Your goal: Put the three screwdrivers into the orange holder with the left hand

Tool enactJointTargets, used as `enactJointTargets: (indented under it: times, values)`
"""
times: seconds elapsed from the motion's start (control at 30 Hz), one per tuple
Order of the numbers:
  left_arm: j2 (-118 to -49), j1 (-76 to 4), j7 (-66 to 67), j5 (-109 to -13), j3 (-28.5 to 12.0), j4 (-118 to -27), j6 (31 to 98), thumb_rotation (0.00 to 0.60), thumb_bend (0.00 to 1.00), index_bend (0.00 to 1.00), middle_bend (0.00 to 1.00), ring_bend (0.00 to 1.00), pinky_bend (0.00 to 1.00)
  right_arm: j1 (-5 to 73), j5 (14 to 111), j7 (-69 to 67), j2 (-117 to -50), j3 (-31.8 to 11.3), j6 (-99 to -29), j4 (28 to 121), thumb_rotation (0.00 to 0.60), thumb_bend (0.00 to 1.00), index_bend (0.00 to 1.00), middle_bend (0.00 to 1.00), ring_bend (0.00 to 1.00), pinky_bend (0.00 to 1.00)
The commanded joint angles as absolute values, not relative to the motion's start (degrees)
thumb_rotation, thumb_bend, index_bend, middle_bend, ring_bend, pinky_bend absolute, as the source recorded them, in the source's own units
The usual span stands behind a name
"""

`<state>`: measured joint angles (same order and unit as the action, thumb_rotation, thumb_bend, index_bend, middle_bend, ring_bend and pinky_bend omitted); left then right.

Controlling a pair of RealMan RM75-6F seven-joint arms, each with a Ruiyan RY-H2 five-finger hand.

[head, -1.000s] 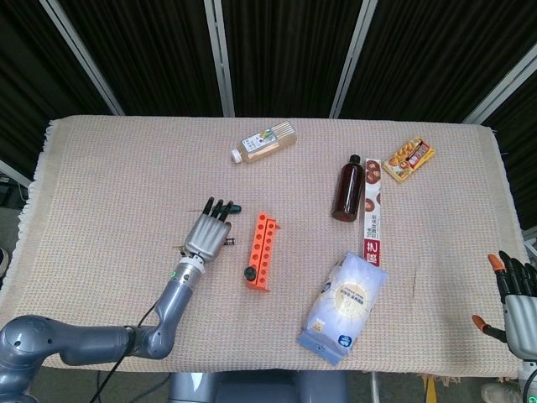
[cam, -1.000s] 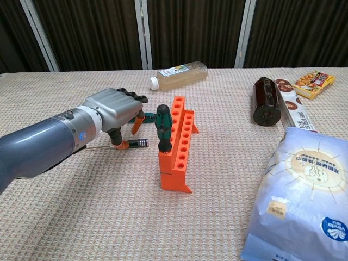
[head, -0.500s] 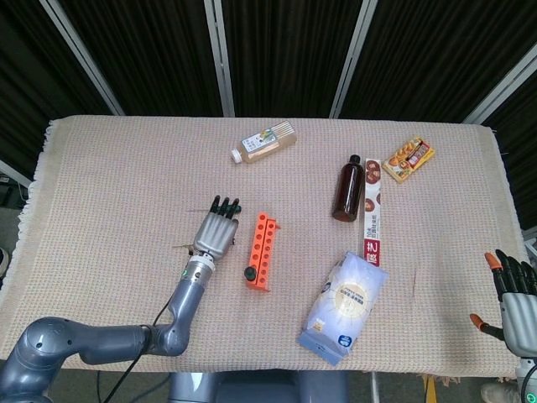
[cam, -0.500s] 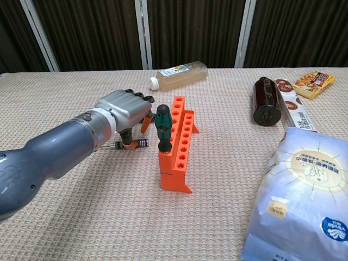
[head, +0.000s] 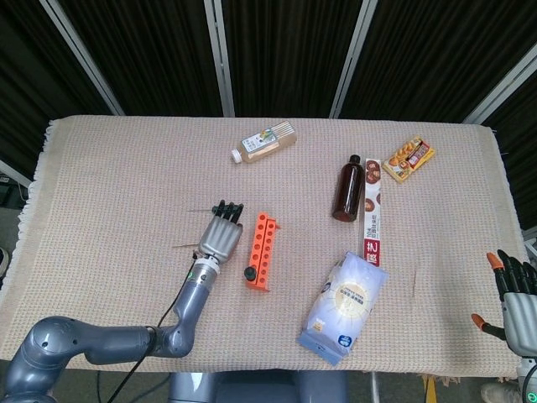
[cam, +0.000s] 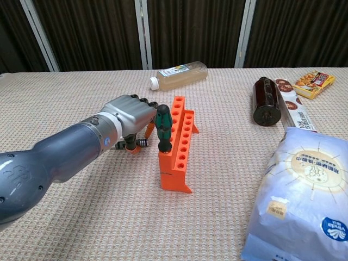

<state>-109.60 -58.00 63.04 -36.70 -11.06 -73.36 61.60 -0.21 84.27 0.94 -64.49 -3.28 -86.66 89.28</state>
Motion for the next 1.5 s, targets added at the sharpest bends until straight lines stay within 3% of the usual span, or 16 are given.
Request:
enactJointTargets:
  times: [0.03, 0.43, 0.73, 1.27, 1.5]
  values:
    - [-109.58, -58.03, 63.17, -36.52, -10.92, -73.84, 61.50, 0.600, 0.30, 0.44, 0.00, 0.00, 0.00, -0.22, 84.26, 0.91, -64.52, -3.29, -86.69, 89.26, 0.600, 0.00, 0.00, 0.00, 0.00, 0.00]
    - [-108.29, -56.63, 61.62, -38.77, -8.97, -75.72, 62.24, 0.600, 0.31, 0.48, 0.00, 0.00, 0.00, -0.13, 84.53, 0.87, -64.64, -3.25, -86.71, 89.14, 0.600, 0.00, 0.00, 0.00, 0.00, 0.00]
    - [-108.78, -56.69, 61.72, -38.15, -8.98, -74.64, 61.47, 0.600, 0.45, 0.51, 0.00, 0.00, 0.00, -0.32, 84.44, 1.24, -64.55, -3.22, -86.95, 89.41, 0.600, 0.00, 0.00, 0.00, 0.00, 0.00]
    - [-108.49, -56.49, 61.90, -38.49, -8.48, -75.20, 61.55, 0.600, 0.44, 0.50, 0.00, 0.00, 0.00, -0.38, 84.59, 1.33, -64.60, -3.16, -87.09, 89.53, 0.600, 0.00, 0.00, 0.00, 0.00, 0.00]
    - [-109.03, -56.18, 61.17, -39.72, -7.84, -74.58, 61.54, 0.600, 0.45, 0.58, 0.00, 0.00, 0.00, -0.41, 84.50, 1.22, -64.60, -3.19, -87.10, 89.46, 0.600, 0.00, 0.00, 0.00, 0.00, 0.00]
